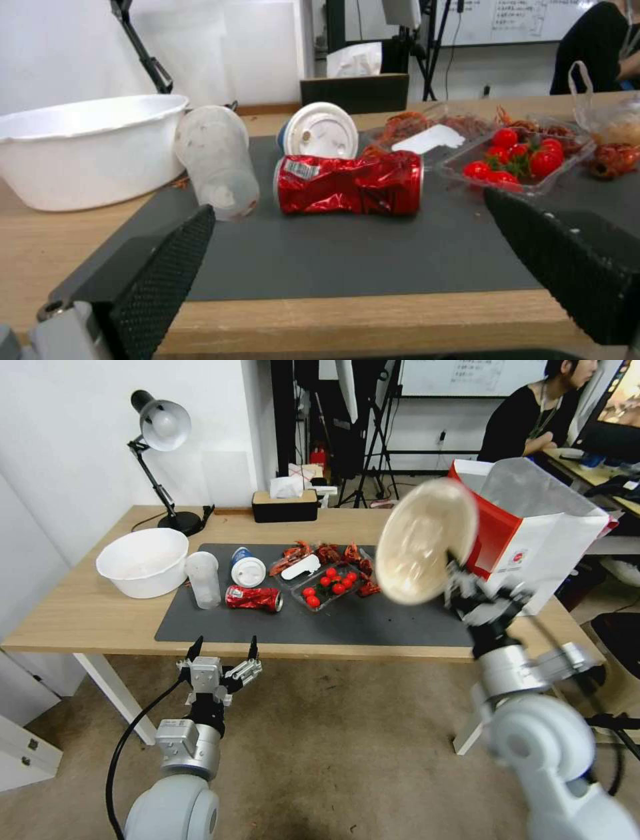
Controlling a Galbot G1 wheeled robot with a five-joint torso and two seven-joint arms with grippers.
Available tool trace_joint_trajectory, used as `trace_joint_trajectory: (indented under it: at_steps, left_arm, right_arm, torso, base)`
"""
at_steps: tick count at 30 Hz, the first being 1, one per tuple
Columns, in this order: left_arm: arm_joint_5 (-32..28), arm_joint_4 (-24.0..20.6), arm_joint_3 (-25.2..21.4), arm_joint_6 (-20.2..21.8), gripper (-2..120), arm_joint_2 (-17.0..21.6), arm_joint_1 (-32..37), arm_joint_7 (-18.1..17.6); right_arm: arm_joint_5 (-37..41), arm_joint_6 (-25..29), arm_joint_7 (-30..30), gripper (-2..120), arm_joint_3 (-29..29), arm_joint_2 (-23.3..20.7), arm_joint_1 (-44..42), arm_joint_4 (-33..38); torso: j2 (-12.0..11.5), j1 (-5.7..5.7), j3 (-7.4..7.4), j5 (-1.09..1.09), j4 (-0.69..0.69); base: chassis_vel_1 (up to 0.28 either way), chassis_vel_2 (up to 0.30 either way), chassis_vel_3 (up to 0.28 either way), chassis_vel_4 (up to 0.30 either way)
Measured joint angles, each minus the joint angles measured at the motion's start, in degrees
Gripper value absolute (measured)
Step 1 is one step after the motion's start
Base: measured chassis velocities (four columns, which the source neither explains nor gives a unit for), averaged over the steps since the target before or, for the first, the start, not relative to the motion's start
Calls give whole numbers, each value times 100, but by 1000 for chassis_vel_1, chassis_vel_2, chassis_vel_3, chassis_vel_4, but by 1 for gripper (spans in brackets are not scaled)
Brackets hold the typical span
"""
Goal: Pick up the trash from the table and place it into the takeout bag.
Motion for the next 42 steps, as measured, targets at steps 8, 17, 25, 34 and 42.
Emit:
trace_joint_trajectory:
  at_steps: [8, 17, 25, 34, 42]
  left_arm:
    - [124, -91, 24, -105, 100, -52, 127, 9]
    - [173, -127, 25, -134, 100, -76, 163, 12]
    - [247, -175, 39, -194, 100, -137, 219, 20]
    - [316, -195, 59, -241, 100, -184, 241, 38]
    - [319, -182, 57, -268, 100, -174, 234, 71]
  right_arm:
    - [307, 159, 71, 0, 423, -1276, 1216, -846]
    - [294, 197, 62, 0, 424, -1747, 1595, -1301]
    - [-865, 288, -350, 0, 256, -2275, 2260, -2493]
    - [-1731, 245, -293, 13, 29, -2213, 2413, -3279]
    - [-1715, 213, -245, 37, 31, -2189, 2415, -3311]
  torso:
    - [0, 0, 0, 2, 2]
    - [0, 0, 0, 1, 1]
    - [0, 0, 0, 1, 0]
    - [0, 0, 0, 0, 1]
    - [1, 1, 0, 0, 1]
  base:
    - [0, 0, 0, 0]
    - [0, 0, 0, 0]
    - [0, 0, 0, 0]
    - [0, 0, 0, 0]
    - [0, 0, 0, 0]
